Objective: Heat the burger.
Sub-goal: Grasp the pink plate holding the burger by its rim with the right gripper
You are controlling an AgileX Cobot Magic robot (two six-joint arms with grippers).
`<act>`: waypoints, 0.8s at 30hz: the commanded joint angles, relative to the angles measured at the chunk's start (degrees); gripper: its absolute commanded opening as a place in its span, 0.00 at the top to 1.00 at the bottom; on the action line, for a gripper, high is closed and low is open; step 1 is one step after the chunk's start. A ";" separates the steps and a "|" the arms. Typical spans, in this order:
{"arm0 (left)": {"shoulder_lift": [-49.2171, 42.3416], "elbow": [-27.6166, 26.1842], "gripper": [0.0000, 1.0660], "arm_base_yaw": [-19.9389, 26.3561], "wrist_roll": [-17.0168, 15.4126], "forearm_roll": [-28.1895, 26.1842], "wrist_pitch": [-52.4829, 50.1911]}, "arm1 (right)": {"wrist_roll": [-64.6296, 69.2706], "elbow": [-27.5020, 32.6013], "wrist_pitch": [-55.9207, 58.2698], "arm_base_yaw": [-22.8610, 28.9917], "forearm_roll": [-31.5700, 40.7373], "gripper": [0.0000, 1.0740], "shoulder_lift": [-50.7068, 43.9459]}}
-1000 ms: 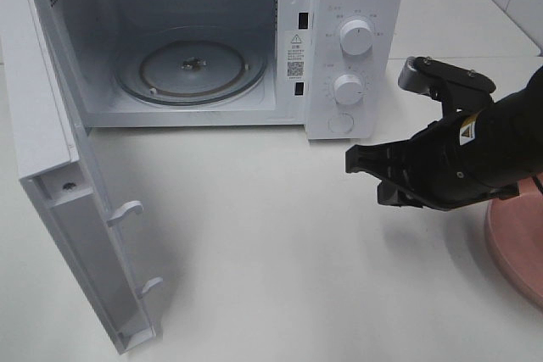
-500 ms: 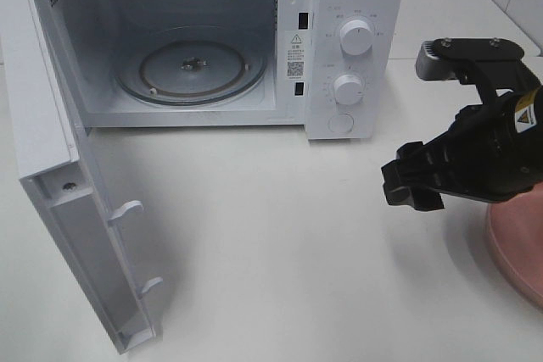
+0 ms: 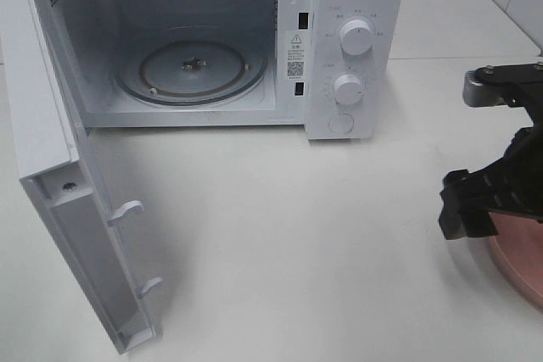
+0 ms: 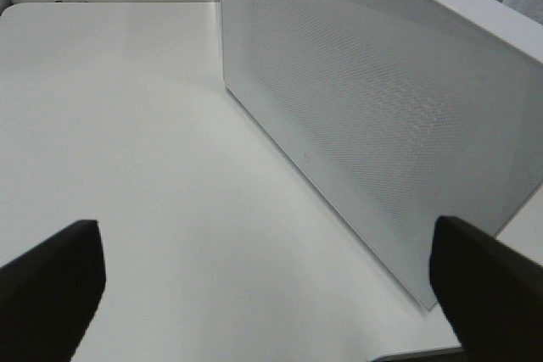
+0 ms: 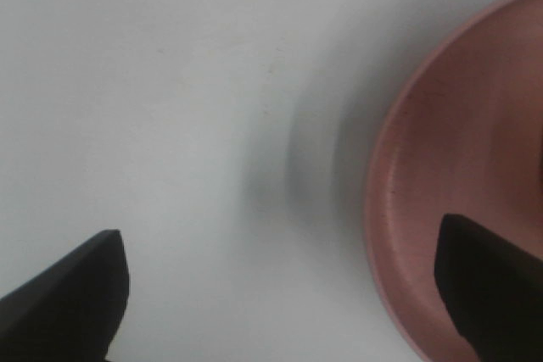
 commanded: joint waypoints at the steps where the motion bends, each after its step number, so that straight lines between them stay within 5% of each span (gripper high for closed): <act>1: -0.86 0.23 0.10 -0.23 0.06 -0.23 -0.57 | -0.74 0.17 1.26 -3.55 -2.23 0.16 -0.46; 24: -0.86 0.23 0.10 -0.23 0.06 -0.23 -0.57 | -0.23 0.17 -2.29 -8.65 -3.72 0.22 9.05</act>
